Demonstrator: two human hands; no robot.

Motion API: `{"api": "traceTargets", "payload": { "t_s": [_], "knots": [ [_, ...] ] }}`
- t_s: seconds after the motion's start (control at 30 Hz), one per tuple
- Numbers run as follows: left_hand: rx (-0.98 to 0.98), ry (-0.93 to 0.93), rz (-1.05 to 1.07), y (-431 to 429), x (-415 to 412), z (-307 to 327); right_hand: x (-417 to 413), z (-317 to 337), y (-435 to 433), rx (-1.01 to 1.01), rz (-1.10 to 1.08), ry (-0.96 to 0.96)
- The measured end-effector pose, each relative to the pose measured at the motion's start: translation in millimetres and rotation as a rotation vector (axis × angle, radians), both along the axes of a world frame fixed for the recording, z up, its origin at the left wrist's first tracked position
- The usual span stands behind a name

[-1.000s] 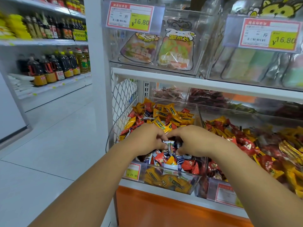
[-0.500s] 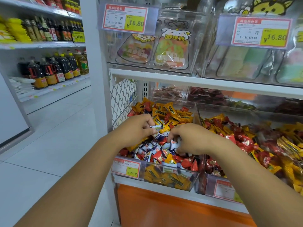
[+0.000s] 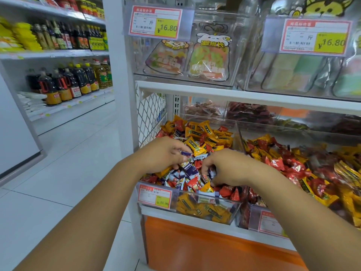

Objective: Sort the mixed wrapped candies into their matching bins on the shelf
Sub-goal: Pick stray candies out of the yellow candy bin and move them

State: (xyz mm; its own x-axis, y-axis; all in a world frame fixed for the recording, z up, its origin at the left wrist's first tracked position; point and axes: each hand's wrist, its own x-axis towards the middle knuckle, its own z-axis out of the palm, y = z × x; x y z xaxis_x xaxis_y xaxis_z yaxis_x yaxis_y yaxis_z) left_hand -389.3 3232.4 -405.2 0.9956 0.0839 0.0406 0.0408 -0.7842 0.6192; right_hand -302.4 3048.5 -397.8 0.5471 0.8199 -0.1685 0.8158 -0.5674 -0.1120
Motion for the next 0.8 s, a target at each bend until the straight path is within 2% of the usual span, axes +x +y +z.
{"api": "traceTargets", "payload": {
  "t_s": [0.27, 0.43, 0.57, 0.73, 0.8],
  "knots": [
    [-0.031, -0.05, 0.022, -4, 3, 6, 5, 8, -12, 0.356, -0.108, 0.195],
    [-0.011, -0.048, 0.019, -12, 4, 11, 3, 6, -15, 0.443, -0.138, 0.243],
    [-0.012, -0.029, 0.017, -12, 4, 12, 2, 7, -19, 0.41, -0.11, 0.168],
    [-0.044, 0.0, 0.021, -4, 3, 9, -5, 10, -15, 0.09, 0.02, 0.041],
    [-0.049, 0.0, 0.038, -2, 0, 9, -7, 8, -12, 0.044, 0.019, 0.05]
  ]
}}
